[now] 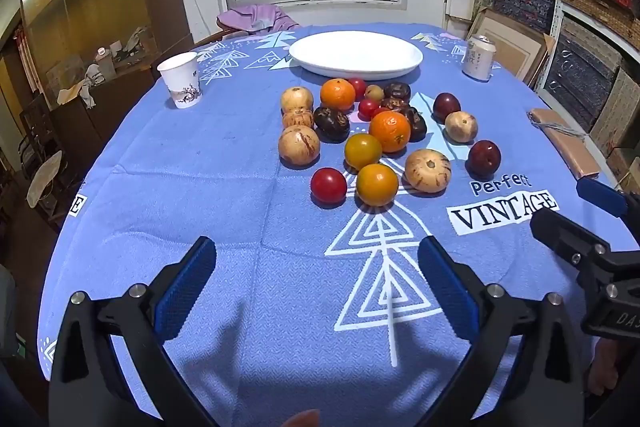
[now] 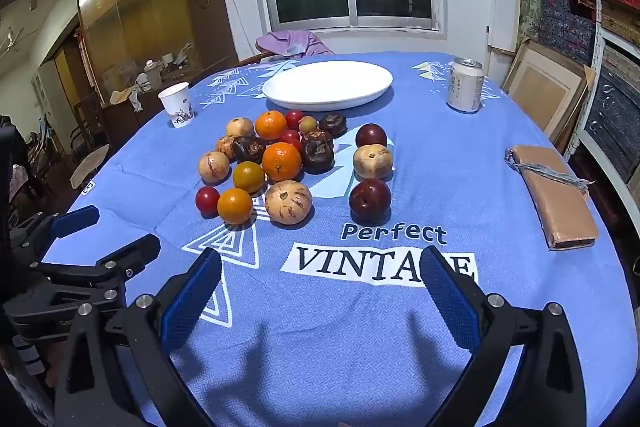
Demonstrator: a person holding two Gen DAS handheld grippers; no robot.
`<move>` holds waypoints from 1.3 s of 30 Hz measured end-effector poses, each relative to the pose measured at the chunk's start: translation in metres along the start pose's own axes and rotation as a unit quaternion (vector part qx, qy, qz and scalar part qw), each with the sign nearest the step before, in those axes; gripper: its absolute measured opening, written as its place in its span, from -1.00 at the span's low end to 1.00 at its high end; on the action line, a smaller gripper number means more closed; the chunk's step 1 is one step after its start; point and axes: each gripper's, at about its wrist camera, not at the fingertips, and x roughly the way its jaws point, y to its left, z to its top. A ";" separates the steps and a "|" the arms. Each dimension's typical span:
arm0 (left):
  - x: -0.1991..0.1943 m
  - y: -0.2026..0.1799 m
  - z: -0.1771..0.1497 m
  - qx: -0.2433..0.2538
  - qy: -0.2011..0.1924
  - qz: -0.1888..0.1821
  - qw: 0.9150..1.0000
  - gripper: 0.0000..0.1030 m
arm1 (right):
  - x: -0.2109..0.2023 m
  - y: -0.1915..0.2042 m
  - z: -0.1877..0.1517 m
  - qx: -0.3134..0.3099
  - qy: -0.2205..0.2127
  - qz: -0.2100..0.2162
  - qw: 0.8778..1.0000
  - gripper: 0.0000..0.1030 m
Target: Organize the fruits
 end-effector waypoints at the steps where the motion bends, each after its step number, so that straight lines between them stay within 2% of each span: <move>1: 0.000 0.000 0.000 0.000 0.000 0.002 1.000 0.92 | 0.000 0.000 0.000 0.000 0.000 0.000 1.000 0.93; 29: 0.007 0.002 -0.002 -0.008 0.015 0.001 1.000 0.92 | 0.000 0.000 0.000 0.002 0.000 0.003 1.000 0.93; 39: 0.005 0.000 -0.002 -0.002 0.011 0.011 1.000 0.92 | 0.004 0.001 0.000 0.003 0.000 0.004 1.000 0.93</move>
